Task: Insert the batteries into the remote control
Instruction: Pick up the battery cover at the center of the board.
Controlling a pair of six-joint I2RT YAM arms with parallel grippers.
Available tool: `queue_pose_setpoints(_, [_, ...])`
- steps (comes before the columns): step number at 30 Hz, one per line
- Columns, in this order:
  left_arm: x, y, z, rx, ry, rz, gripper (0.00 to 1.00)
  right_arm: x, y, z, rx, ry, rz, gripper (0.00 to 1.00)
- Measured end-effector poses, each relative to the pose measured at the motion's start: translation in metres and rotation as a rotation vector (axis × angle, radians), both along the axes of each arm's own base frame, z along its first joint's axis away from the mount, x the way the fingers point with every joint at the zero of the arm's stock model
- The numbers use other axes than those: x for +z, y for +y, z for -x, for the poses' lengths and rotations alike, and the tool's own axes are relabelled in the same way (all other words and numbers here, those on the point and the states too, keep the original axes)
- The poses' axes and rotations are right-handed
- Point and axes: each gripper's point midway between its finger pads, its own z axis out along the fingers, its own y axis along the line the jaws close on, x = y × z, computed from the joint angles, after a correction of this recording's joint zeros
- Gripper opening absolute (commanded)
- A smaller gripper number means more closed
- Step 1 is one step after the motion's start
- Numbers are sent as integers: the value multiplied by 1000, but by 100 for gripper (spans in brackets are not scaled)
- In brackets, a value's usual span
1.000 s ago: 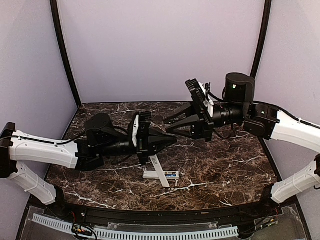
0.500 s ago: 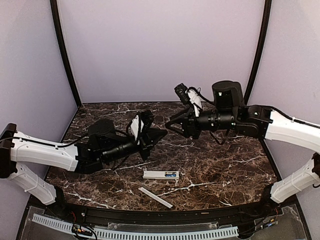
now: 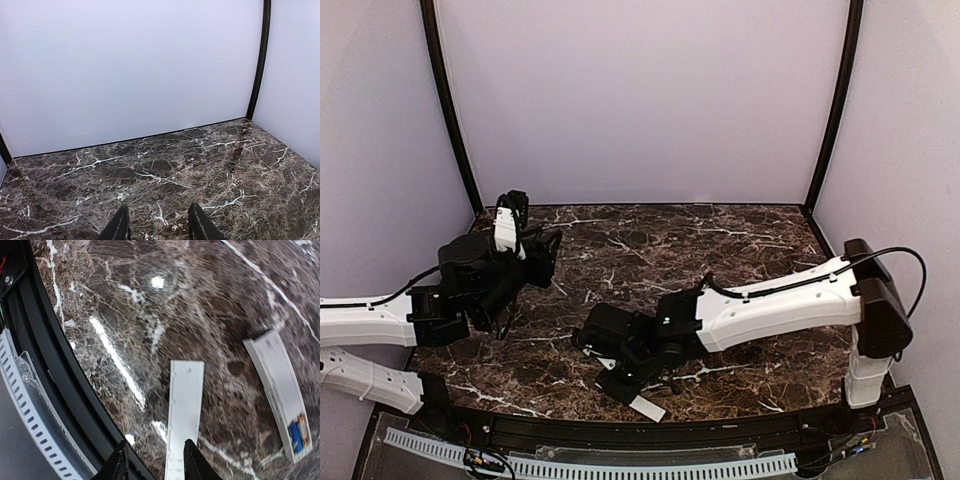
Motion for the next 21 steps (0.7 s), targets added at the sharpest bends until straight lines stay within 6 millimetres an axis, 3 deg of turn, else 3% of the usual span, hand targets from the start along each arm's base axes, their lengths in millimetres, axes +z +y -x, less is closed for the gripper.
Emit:
queue_pose_setpoints(4, [-4,22,2,65,24,27,40,-23,24,-2,-3,-17,106,15])
queue_pose_setpoints(9, [-12,35,4,98,46,29,40,-30,29,-8,-16,-25,159,8])
queue_pose_setpoints(15, [-19,41,6,108,52,25,40,-33,37,-13,-19,-16,174,11])
queue_pose_setpoints(21, [-22,42,6,110,54,21,44,-52,38,-14,-21,17,206,10])
